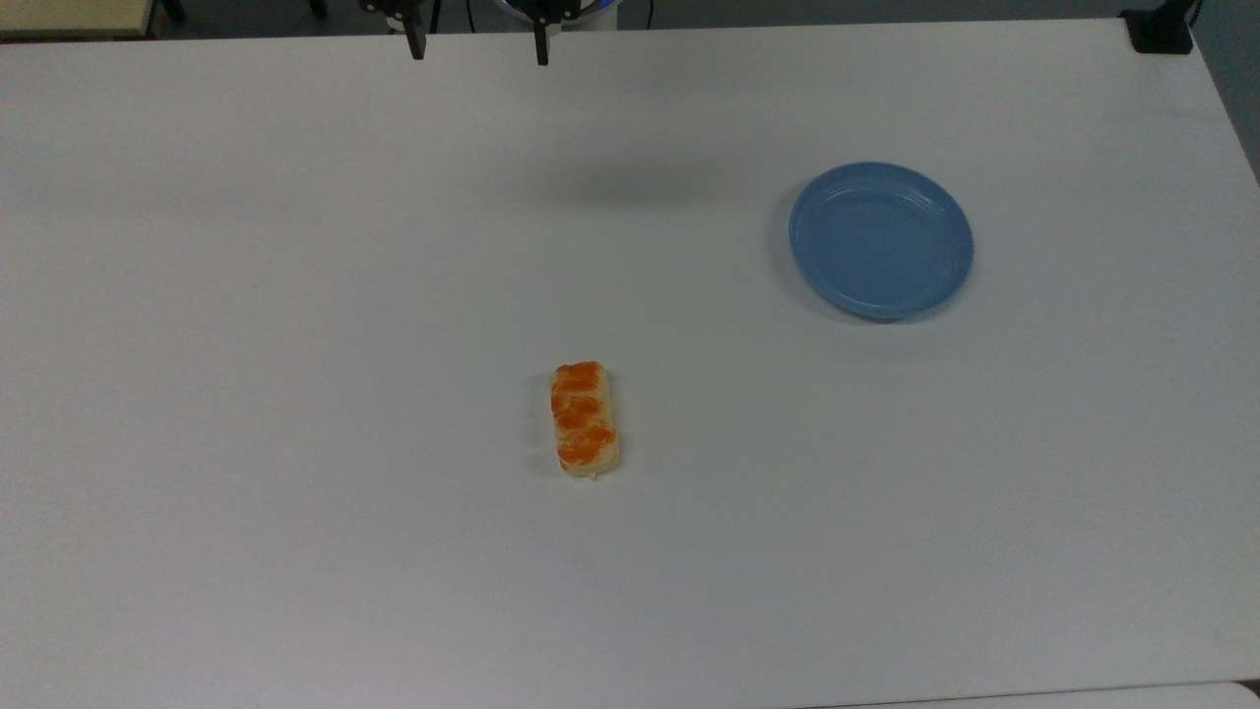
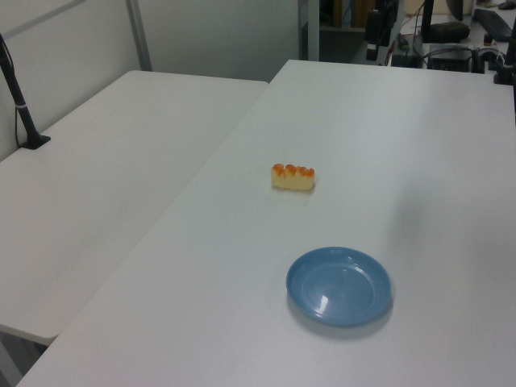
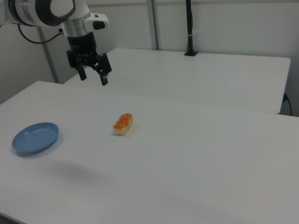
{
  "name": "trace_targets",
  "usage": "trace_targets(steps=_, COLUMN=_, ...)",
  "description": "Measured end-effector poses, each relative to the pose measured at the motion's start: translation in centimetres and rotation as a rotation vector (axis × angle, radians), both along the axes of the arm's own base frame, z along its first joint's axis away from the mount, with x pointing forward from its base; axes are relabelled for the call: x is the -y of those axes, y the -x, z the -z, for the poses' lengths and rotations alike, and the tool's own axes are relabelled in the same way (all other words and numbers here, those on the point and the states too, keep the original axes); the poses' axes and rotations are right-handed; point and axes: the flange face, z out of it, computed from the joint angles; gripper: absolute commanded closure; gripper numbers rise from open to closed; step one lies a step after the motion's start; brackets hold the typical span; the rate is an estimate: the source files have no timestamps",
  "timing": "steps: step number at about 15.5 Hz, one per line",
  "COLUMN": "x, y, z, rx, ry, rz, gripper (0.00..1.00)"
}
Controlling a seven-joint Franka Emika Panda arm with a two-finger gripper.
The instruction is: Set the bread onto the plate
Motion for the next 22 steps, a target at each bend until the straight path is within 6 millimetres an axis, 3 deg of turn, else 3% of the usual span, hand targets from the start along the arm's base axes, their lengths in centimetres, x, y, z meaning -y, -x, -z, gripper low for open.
trace_targets(steps=7, x=0.0, y=-0.6, z=1.2, rx=-0.021, ry=0.0, rz=0.0, gripper=0.0)
trace_targets(steps=19, x=-0.2, y=-0.6, z=1.2, rx=-0.021, ry=0.003, rz=-0.004, gripper=0.0)
trace_targets(steps=22, x=-1.4, y=-0.6, z=1.2, rx=-0.021, ry=0.003, rz=-0.026, gripper=0.0)
